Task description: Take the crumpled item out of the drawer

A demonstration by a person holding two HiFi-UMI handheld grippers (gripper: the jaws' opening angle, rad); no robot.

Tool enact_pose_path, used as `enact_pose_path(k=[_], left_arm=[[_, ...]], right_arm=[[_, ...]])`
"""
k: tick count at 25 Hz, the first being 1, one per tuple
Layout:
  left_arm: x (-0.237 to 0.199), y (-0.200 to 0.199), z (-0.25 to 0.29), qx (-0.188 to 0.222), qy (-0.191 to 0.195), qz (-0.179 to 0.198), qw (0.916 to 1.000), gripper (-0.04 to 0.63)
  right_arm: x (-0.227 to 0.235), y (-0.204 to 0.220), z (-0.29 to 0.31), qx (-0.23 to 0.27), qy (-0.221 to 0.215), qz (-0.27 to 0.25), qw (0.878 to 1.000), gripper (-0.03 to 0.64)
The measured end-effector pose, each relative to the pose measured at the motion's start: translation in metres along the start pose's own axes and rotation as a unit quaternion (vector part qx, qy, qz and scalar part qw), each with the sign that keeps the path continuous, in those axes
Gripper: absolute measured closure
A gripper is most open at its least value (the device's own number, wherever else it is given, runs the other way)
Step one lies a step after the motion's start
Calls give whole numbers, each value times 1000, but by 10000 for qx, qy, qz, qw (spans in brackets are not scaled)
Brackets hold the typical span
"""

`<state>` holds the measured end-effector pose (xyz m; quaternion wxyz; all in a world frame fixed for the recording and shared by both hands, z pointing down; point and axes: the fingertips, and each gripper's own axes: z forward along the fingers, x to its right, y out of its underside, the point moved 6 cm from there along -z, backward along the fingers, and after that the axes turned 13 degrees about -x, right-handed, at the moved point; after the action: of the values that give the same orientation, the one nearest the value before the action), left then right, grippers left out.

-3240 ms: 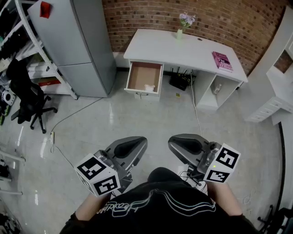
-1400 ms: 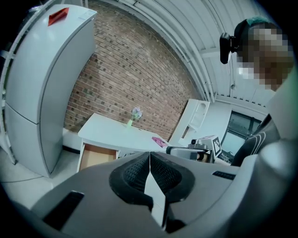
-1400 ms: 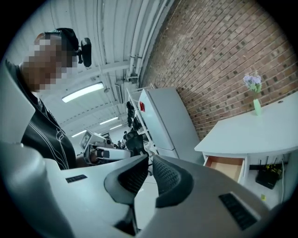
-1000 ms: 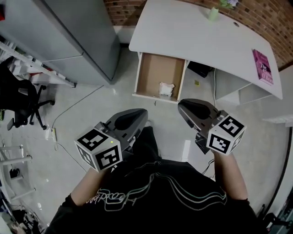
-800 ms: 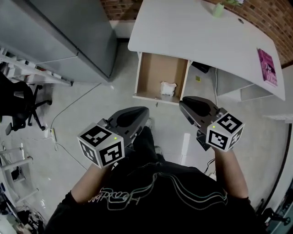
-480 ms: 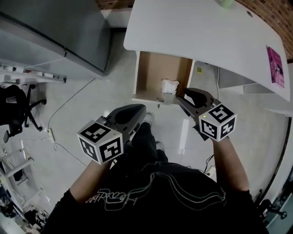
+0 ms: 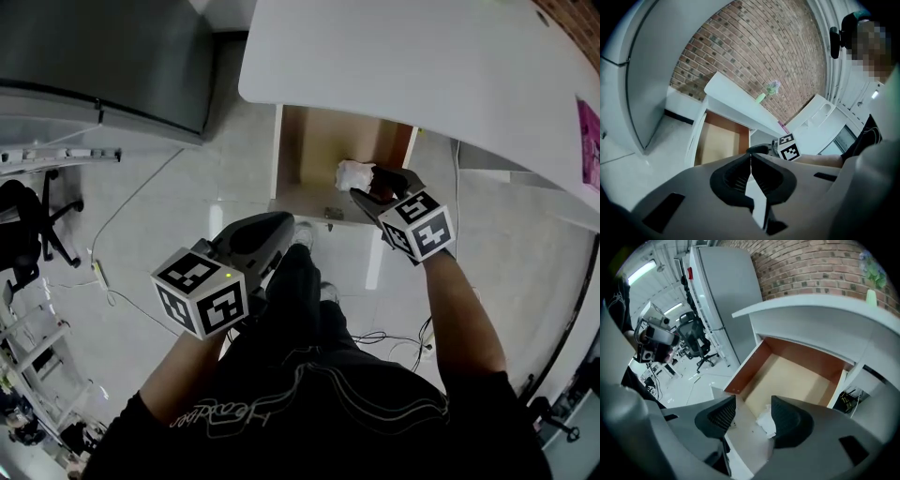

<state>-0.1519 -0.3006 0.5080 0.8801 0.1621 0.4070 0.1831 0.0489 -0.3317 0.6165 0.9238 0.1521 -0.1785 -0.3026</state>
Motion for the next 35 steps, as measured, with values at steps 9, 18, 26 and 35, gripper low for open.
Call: enact_pose_path(k=[9, 18, 26, 35], left_arm=[[-46, 13, 34, -133, -12, -209, 9997, 572], [-66, 22, 51, -45, -64, -569, 9983, 572], [-84, 30, 51, 42, -134, -730, 9972, 571], [-91, 33, 48, 63, -264, -819, 9963, 572]], right_arm=[[39, 15, 100, -838, -34, -178, 9963, 387], [49, 13, 145, -1726, 312, -112, 9844, 385], [56, 32, 174, -2569, 620, 214, 9642, 387], [57, 34, 175, -2624, 592, 174, 9630, 465]])
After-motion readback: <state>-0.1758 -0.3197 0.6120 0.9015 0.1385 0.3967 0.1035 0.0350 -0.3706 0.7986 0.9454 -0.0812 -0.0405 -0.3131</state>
